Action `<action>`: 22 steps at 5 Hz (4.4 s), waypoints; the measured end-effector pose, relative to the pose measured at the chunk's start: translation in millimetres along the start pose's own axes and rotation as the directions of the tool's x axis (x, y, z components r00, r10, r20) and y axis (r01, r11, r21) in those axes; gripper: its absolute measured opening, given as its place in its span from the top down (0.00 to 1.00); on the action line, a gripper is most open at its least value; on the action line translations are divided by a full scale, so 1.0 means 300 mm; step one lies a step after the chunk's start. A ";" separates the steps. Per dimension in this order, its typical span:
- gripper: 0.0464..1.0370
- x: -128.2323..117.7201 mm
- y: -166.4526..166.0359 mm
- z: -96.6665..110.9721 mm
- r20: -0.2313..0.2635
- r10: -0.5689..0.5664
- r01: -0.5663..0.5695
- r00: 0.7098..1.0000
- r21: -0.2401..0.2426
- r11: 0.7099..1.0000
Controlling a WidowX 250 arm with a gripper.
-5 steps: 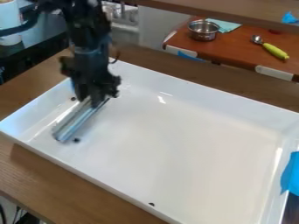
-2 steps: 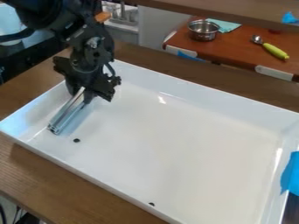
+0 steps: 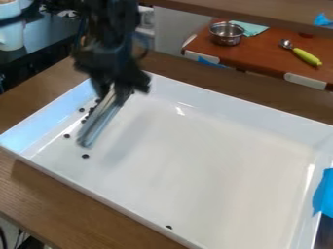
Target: Sweep into pile
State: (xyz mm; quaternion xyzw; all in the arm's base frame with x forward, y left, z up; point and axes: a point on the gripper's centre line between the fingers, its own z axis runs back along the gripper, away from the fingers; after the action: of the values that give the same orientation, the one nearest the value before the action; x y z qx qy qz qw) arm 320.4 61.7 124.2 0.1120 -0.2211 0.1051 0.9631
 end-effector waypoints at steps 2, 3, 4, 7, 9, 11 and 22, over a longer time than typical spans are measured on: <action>0.72 -0.034 -0.271 0.110 -0.068 0.017 -0.030 0.998 -0.182 0.983; 0.72 -0.066 -0.433 0.137 -0.014 0.020 -0.023 1.000 -0.209 0.978; 0.72 -0.113 -0.499 0.100 -0.011 -0.003 0.001 1.000 -0.185 0.983; 0.72 -0.215 -0.418 0.017 -0.032 -0.068 0.060 0.997 -0.199 0.978; 0.72 -0.198 -0.264 -0.016 -0.044 -0.095 0.086 0.994 -0.169 0.982; 0.72 -0.161 -0.164 -0.059 -0.007 -0.151 0.149 0.989 -0.102 0.984; 0.72 -0.073 -0.374 0.089 -0.098 -0.048 0.037 0.994 -0.112 0.993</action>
State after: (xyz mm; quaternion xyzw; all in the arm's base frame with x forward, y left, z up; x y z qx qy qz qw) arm 318.6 -55.6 118.7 0.0579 -0.1752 0.0778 0.9798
